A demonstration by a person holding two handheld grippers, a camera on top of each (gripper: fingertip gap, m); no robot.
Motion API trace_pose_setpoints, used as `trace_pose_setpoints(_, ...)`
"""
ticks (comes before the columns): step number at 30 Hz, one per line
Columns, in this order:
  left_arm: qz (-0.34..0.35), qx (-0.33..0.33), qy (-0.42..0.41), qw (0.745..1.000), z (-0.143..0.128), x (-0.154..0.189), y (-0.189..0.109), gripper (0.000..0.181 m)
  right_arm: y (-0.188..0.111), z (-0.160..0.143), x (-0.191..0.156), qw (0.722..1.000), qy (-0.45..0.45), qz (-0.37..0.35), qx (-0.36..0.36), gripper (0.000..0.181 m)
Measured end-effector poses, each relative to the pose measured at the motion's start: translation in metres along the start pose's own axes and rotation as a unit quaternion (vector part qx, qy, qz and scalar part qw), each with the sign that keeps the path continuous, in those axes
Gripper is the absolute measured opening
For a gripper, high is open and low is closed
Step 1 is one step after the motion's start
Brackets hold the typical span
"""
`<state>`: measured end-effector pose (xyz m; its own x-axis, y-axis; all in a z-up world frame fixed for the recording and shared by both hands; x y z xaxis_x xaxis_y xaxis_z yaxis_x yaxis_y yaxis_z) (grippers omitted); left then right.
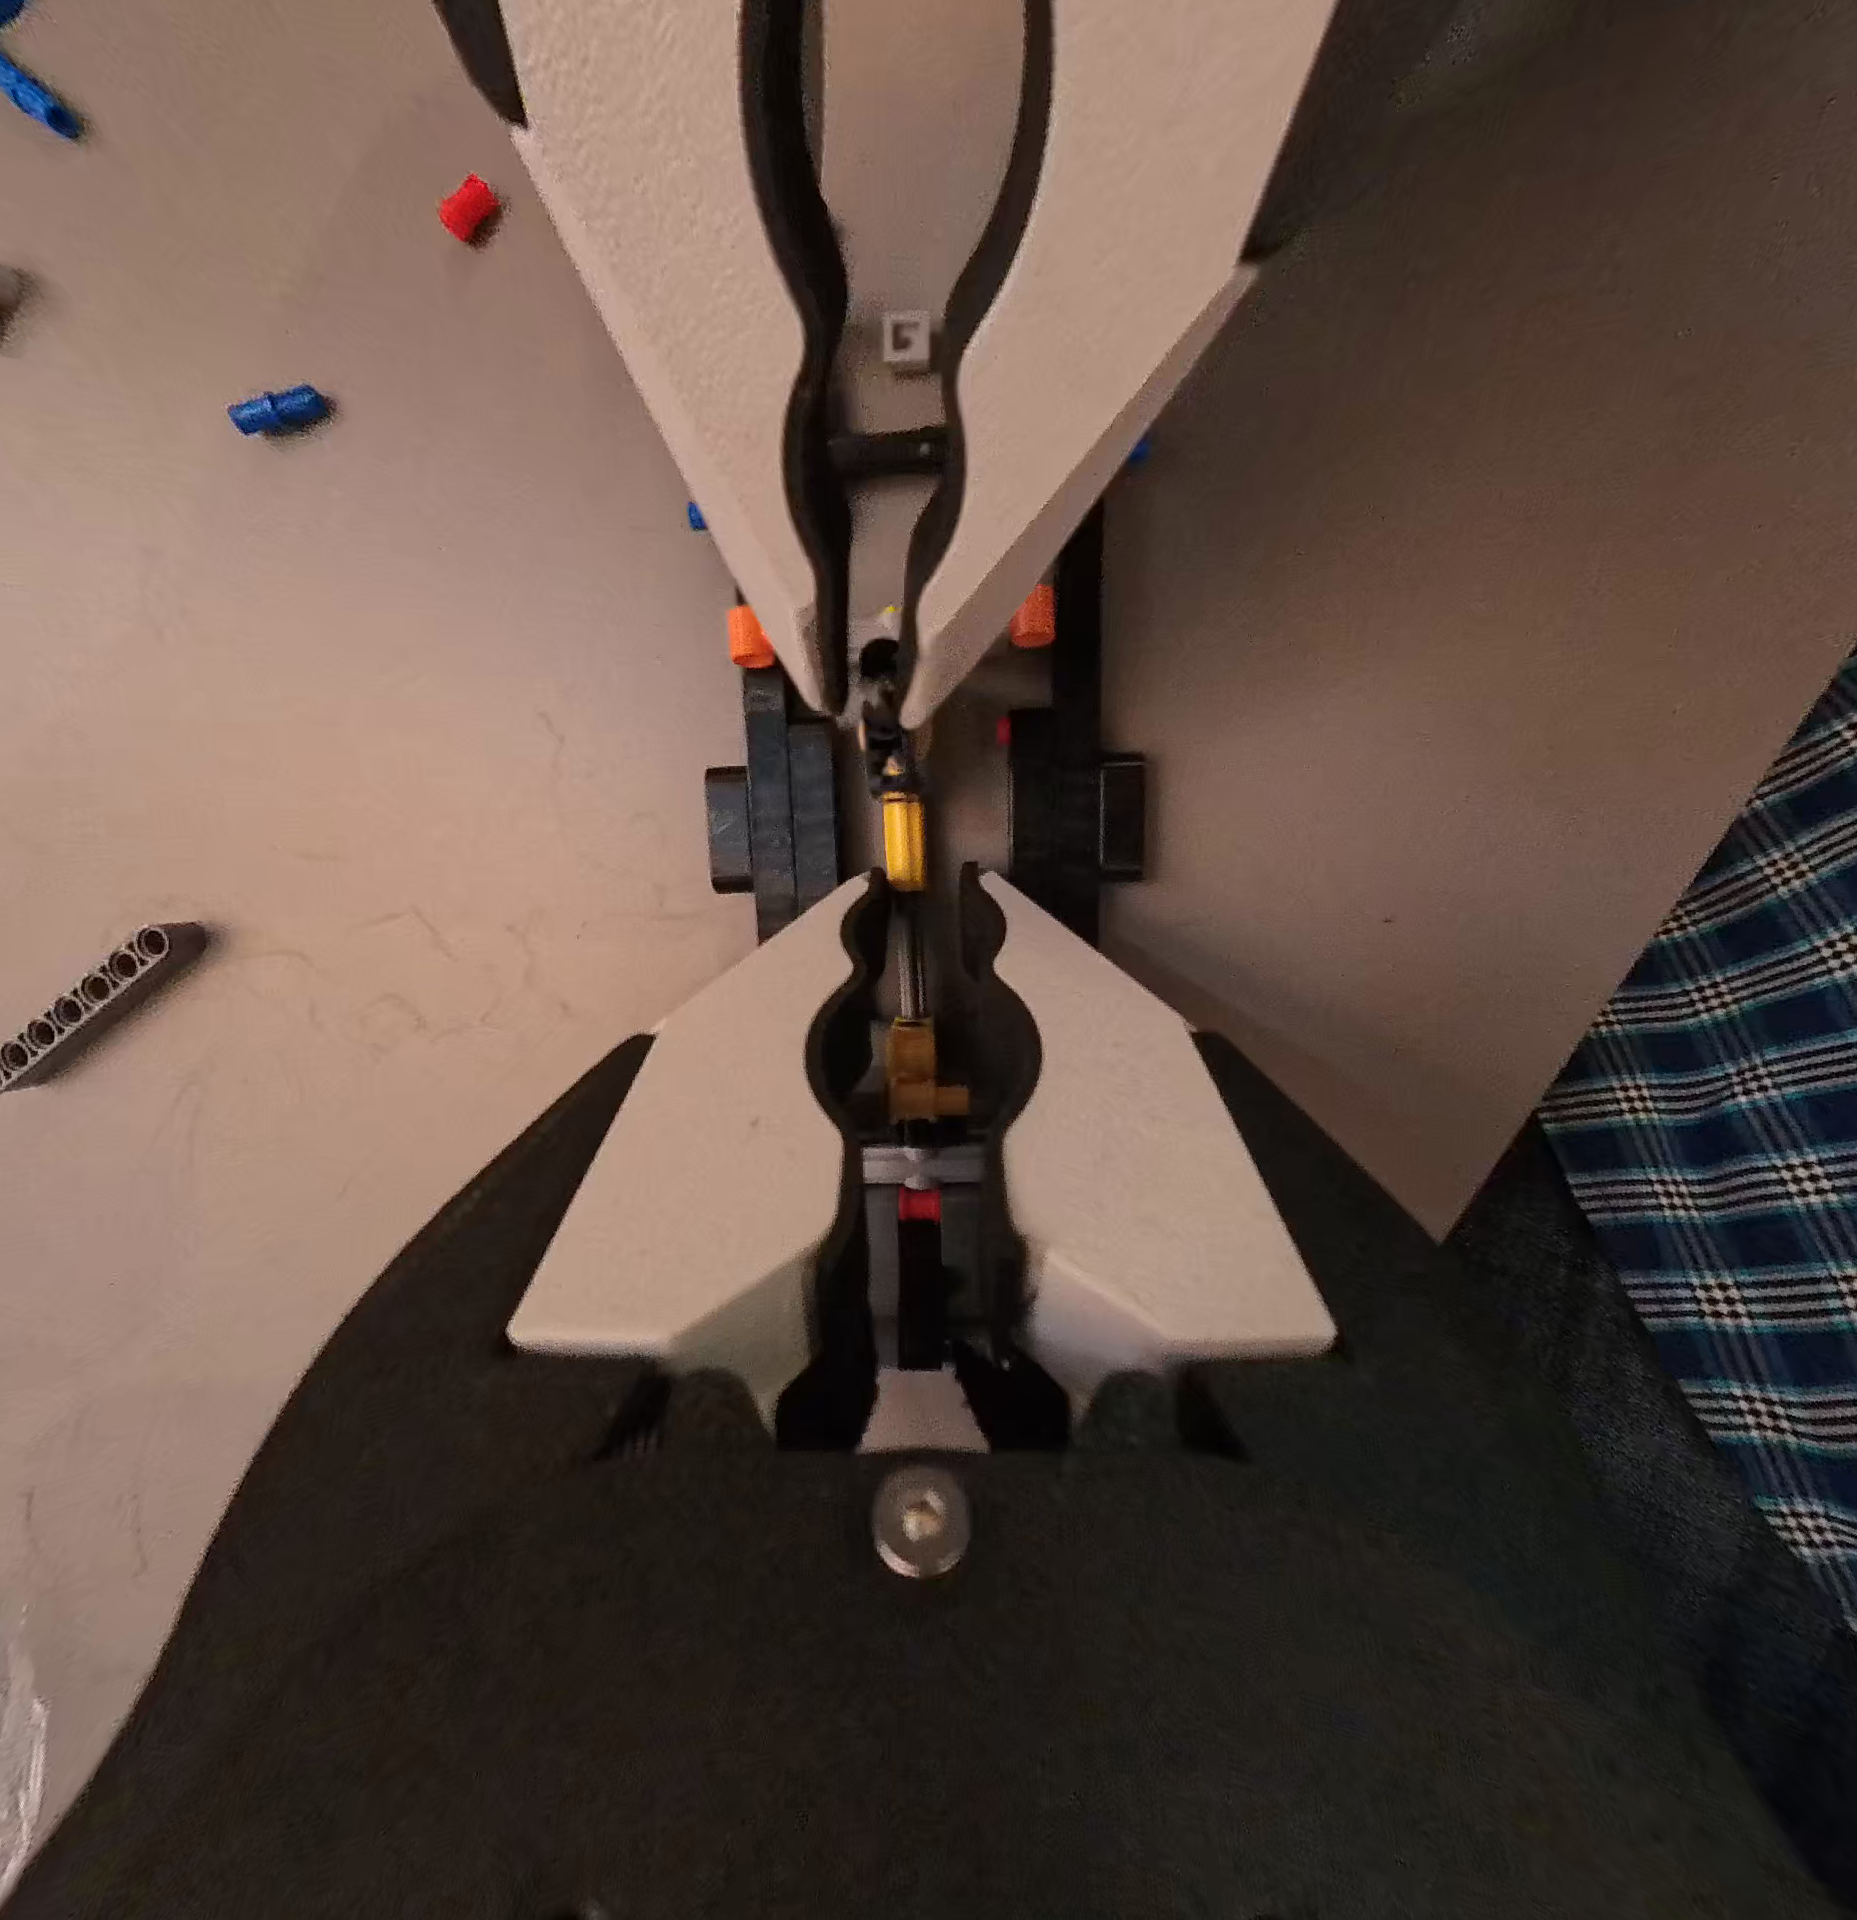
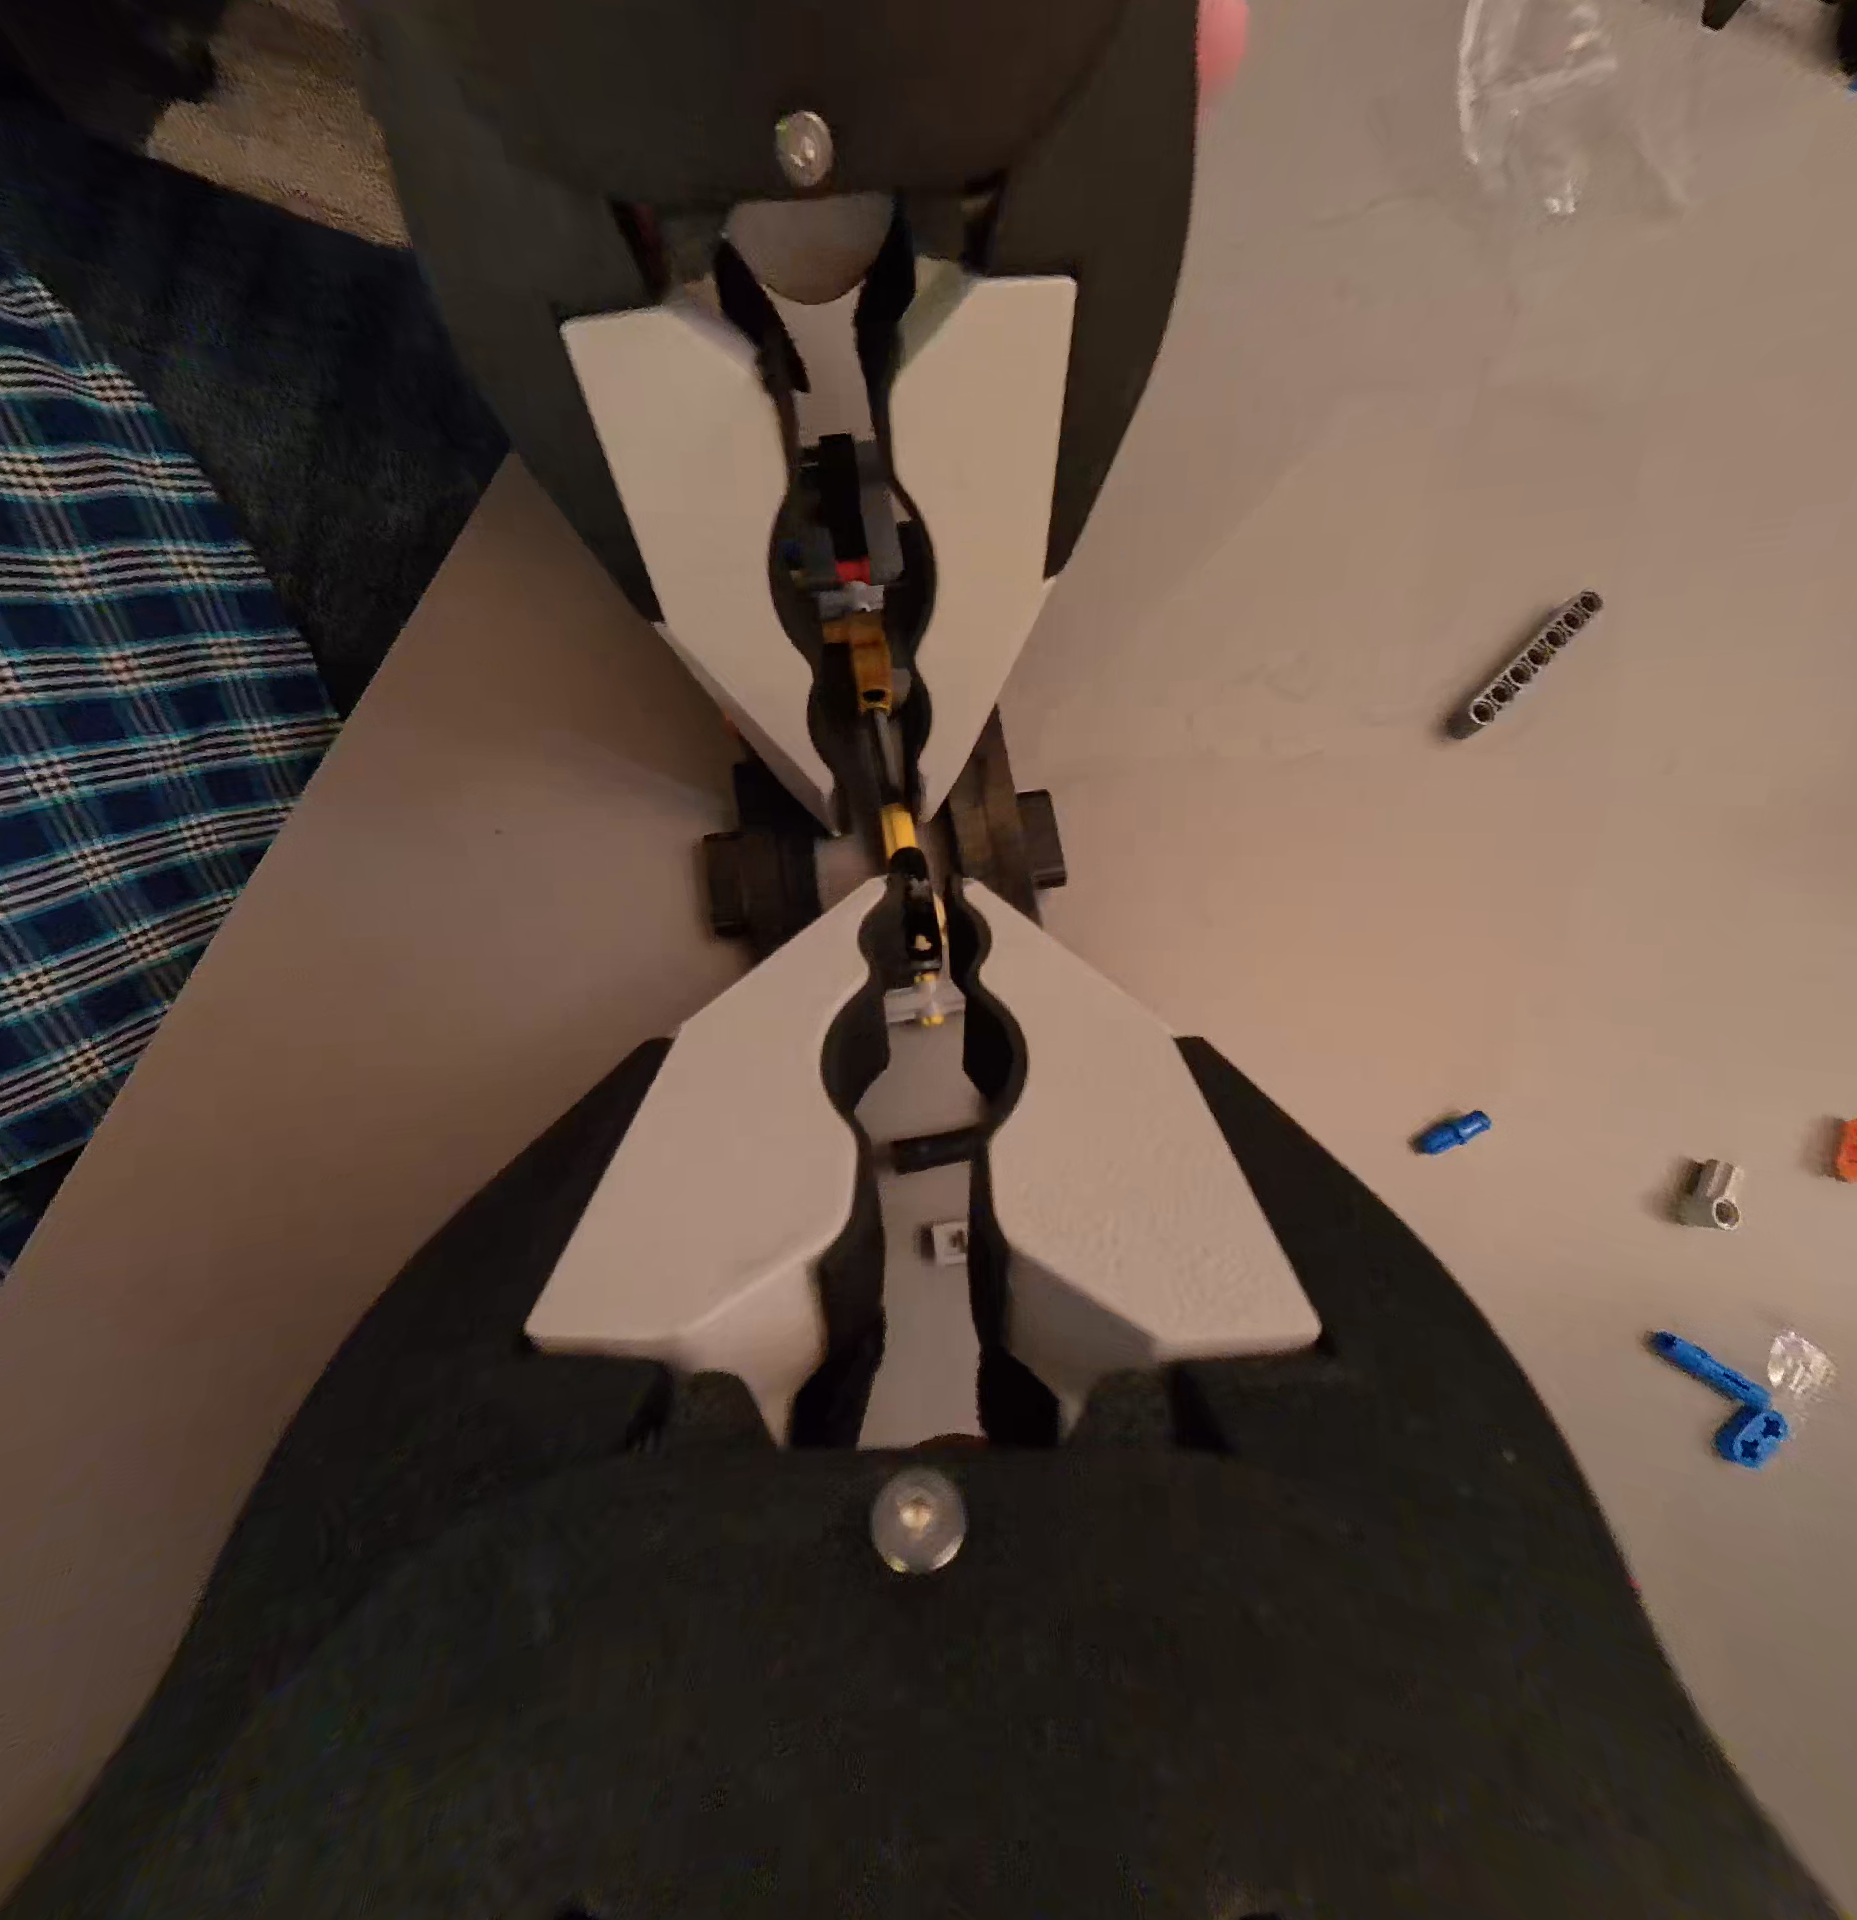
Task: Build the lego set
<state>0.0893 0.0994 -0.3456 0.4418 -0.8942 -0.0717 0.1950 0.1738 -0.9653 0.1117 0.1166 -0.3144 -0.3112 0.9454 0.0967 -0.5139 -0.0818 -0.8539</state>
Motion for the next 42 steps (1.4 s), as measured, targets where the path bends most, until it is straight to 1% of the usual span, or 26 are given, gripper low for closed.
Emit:
trace_pose_setpoints(4, -0.007, 0.013, -0.012, 1.0, 0.001, -0.003, -0.005, 0.016, 0.005, -0.001, 0.009, 1.0, 0.019, -0.008, -0.009, 0.005)
trace_pose_setpoints(6, -0.007, 0.025, -0.016, 1.0, 0.002, -0.004, -0.01, 0.024, 0.006, 0.0, 0.011, 1.0, 0.022, -0.011, -0.01, 0.005)
trace_pose_setpoints(10, -0.003, 0.03, -0.025, 0.999, -0.005, -0.01, -0.019, 0.034, 0.005, 0.001, 0.014, 0.999, 0.028, -0.016, -0.01, 0.005)
trace_pose_setpoints(13, 0.0, 0.034, -0.042, 0.999, -0.02, -0.017, -0.035, 0.041, 0.0, 0.0, 0.019, 0.999, 0.04, -0.023, -0.009, 0.011)
trace_pose_setpoints(15, -0.004, 0.029, -0.059, 0.998, -0.037, -0.02, -0.044, 0.047, -0.004, 0.0, 0.02, 0.999, 0.042, -0.026, -0.008, 0.015)
trace_pose_setpoints(18, -0.018, 0.022, -0.075, 0.997, -0.063, -0.016, -0.051, 0.054, -0.015, 0.0, 0.021, 0.998, 0.047, -0.037, -0.001, 0.018)
trace_pose_setpoints(22, -0.024, 0.019, -0.093, 0.995, -0.085, -0.007, -0.05, 0.063, -0.029, -0.006, 0.019, 0.997, 0.055, -0.049, -0.004, 0.019)
trace_pose_setpoints(25, -0.025, 0.006, -0.088, 0.996, -0.089, 0.0, -0.039, 0.069, -0.031, -0.021, 0.011, 0.996, 0.073, -0.038, -0.029, 0.028)
trace_pose_setpoints(28, -0.016, -0.007, -0.075, 0.997, -0.088, 0.0, -0.028, 0.07, -0.03, -0.041, 0.003, 0.993, 0.099, -0.025, -0.061, 0.04)
trace_pose_setpoints(30, -0.014, -0.013, -0.071, 0.997, -0.086, 0.0, -0.024, 0.068, -0.025, -0.051, -0.002, 0.99, 0.115, -0.013, -0.082, 0.049)
trace_pose_setpoints(31, -0.018, -0.014, -0.068, 0.997, -0.085, 0.001, -0.021, 0.066, -0.021, -0.054, -0.004, 0.989, 0.118, -0.009, -0.09, 0.05)
trace_pose_setpoints(35, -0.02, -0.007, -0.066, 0.998, -0.081, 0.003, -0.019, 0.059, -0.005, -0.061, -0.007, 0.985, 0.123, -0.022, -0.117, 0.048)
trace_pose_setpoints(37, -0.022, -0.009, -0.066, 0.998, -0.08, 0.006, -0.02, 0.053, 0.001, -0.057, -0.008, 0.987, 0.122, -0.014, -0.105, 0.046)
trace_pose_setpoints(39, -0.029, -0.01, -0.068, 0.997, -0.079, 0.011, -0.02, 0.05, 0.003, -0.053, -0.005, 0.987, 0.124, -0.018, -0.099, 0.038)
trace_pose_setpoints(41, -0.028, -0.015, -0.07, 0.997, -0.079, 0.016, -0.021, 0.05, 0.003, -0.052, 0.001, 0.988, 0.116, -0.034, -0.098, 0.033)
trace_pose_setpoints(42, -0.032, -0.015, -0.075, 0.997, -0.079, 0.019, -0.021, 0.051, 0.004, -0.052, 0.002, 0.988, 0.119, -0.031, -0.097, 0.034)
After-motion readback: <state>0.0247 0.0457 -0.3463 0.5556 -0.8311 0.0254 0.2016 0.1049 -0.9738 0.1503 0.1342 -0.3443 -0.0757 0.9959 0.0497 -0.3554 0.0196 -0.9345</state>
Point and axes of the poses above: each gripper's, where its closed fingertips meet, y out along the fingers, z out of its top, x = y × z across the jaws, the point moved 1 cm from there along -y, back along the fingers, and after that the axes turned 13 degrees about -x, right-handed, at the moved point
